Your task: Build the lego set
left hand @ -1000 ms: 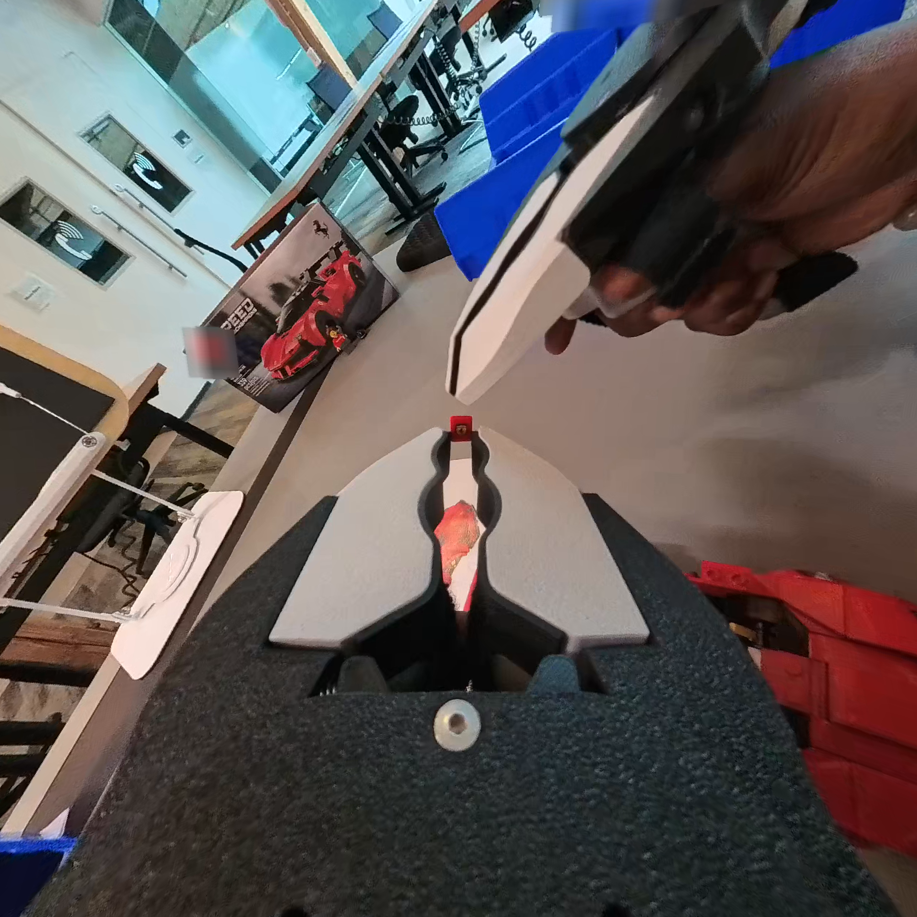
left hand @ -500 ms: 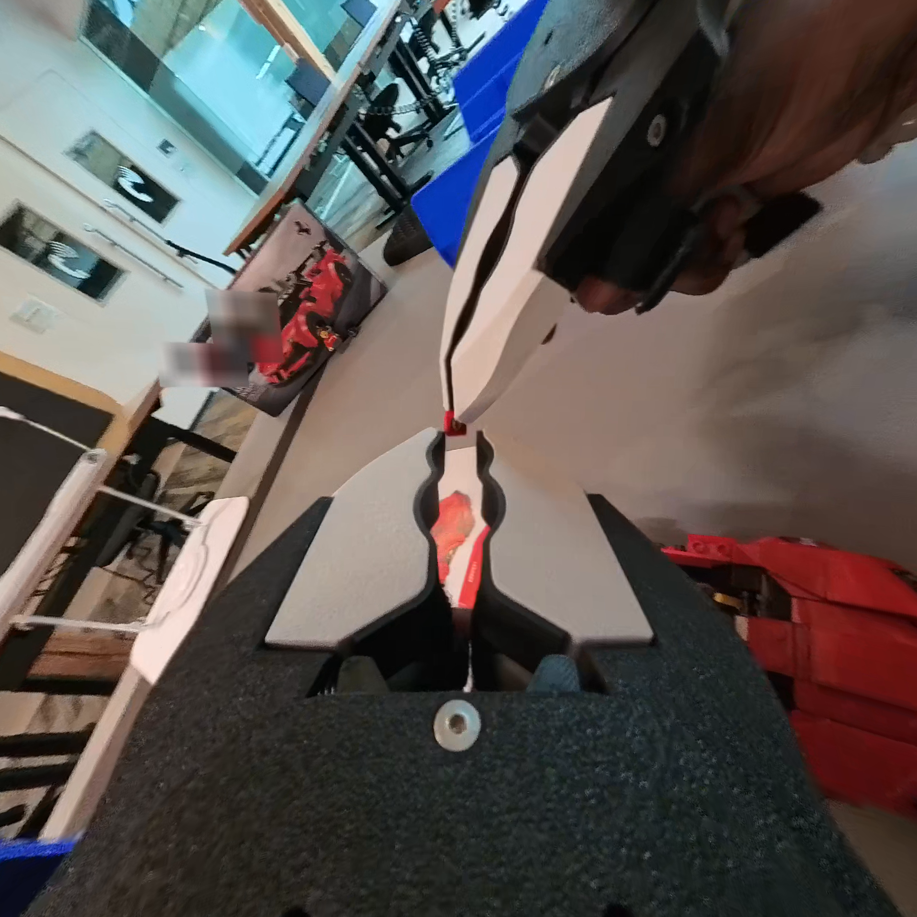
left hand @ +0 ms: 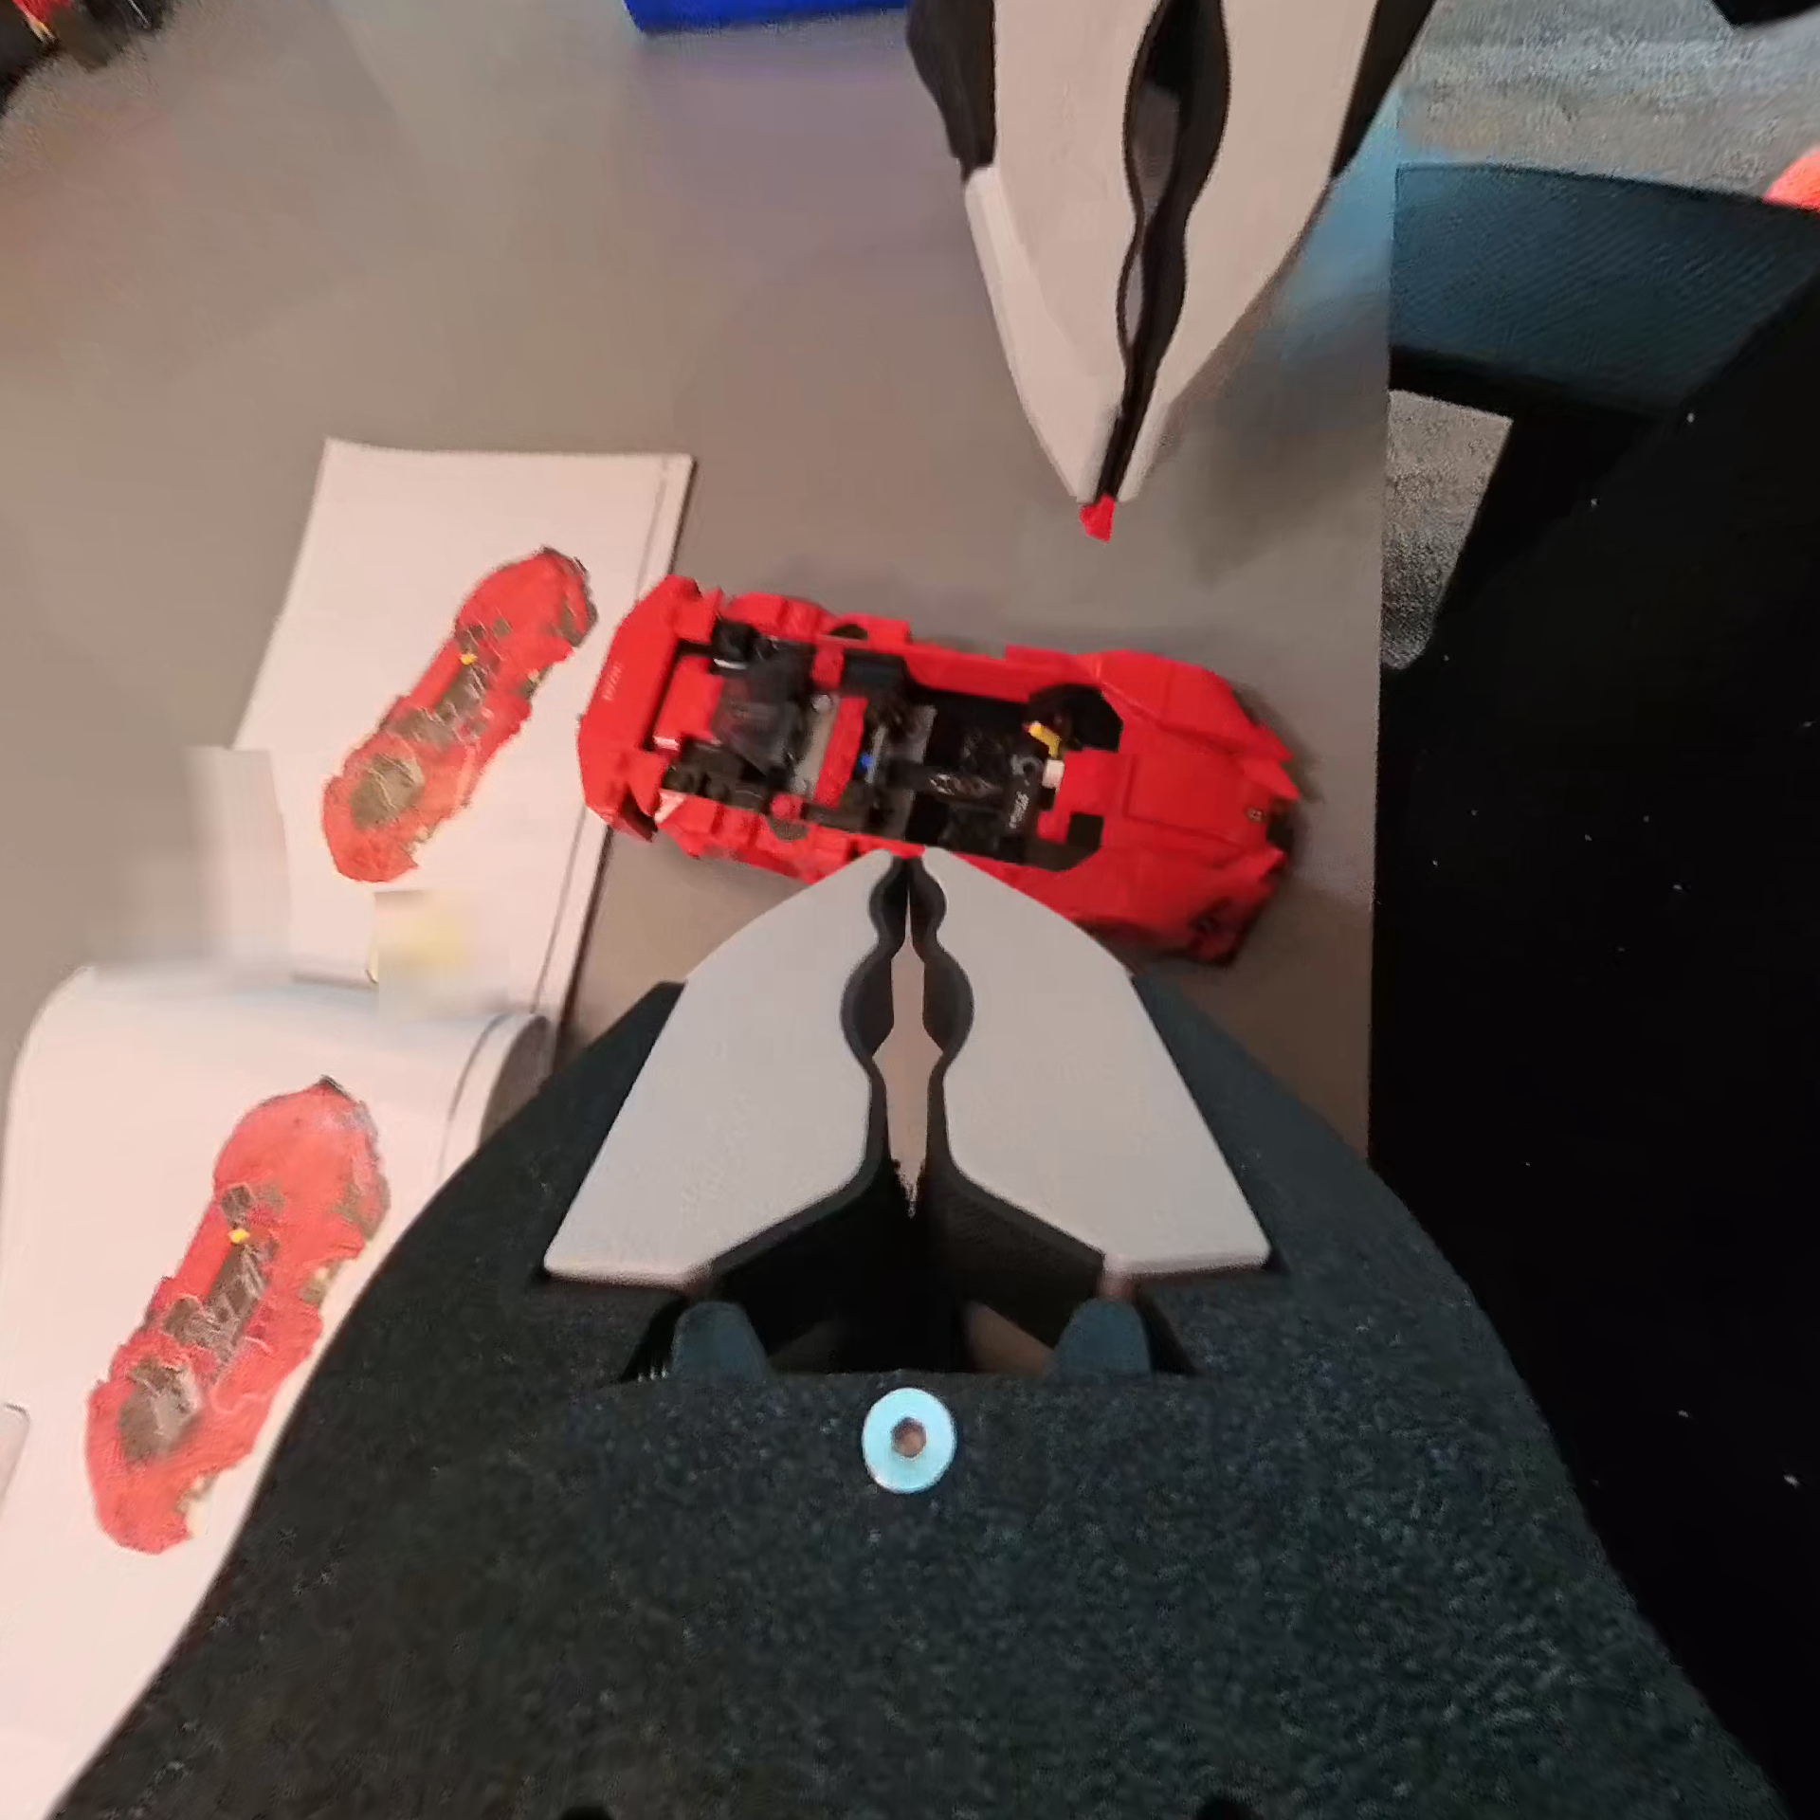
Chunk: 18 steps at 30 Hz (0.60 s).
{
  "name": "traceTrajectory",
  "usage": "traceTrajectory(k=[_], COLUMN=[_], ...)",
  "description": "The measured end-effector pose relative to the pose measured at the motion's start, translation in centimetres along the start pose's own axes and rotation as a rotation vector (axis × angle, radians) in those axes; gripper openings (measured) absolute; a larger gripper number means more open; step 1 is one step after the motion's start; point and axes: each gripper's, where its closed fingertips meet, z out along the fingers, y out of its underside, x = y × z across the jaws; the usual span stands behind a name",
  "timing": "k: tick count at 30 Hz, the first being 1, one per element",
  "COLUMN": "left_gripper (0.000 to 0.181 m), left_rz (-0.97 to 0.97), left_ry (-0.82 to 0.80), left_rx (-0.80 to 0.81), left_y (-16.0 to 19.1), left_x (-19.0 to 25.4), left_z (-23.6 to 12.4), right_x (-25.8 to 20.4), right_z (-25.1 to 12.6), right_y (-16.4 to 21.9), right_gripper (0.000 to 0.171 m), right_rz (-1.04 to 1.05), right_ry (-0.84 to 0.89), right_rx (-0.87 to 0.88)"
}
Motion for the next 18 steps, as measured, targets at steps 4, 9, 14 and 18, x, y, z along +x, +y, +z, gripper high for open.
traceTrajectory(k=[4, 9, 14, 18], left_gripper=[0.0, 0.0, 0.001, 0.001], left_rz=[-0.022, -0.017, -0.03, -0.052], left_ry=[0.02, 0.029, -0.001, -0.003], left_rx=[-0.009, -0.003, -0.009, -0.006], left_y=[0.5, 0.4, 0.9, 1.4], left_x=[0.9, 1.1, 0.4, 0.0], left_z=[0.2, 0.5, 0.5, 0.6], right_x=[-0.1, 0.3, 1.0, 1.1], right_z=[0.9, 1.7, 0.9, 0.2], right_y=[-0.3, -0.2, 1.9, 5.4], right_gripper=[0.002, 0.002, 0.002, 0.002], right_rz=[-0.077, -0.071, 0.094, 0.287], right_ry=[-0.063, -0.05, 0.049, 0.072], right_rx=[-0.026, -0.042, -0.099, -0.245])
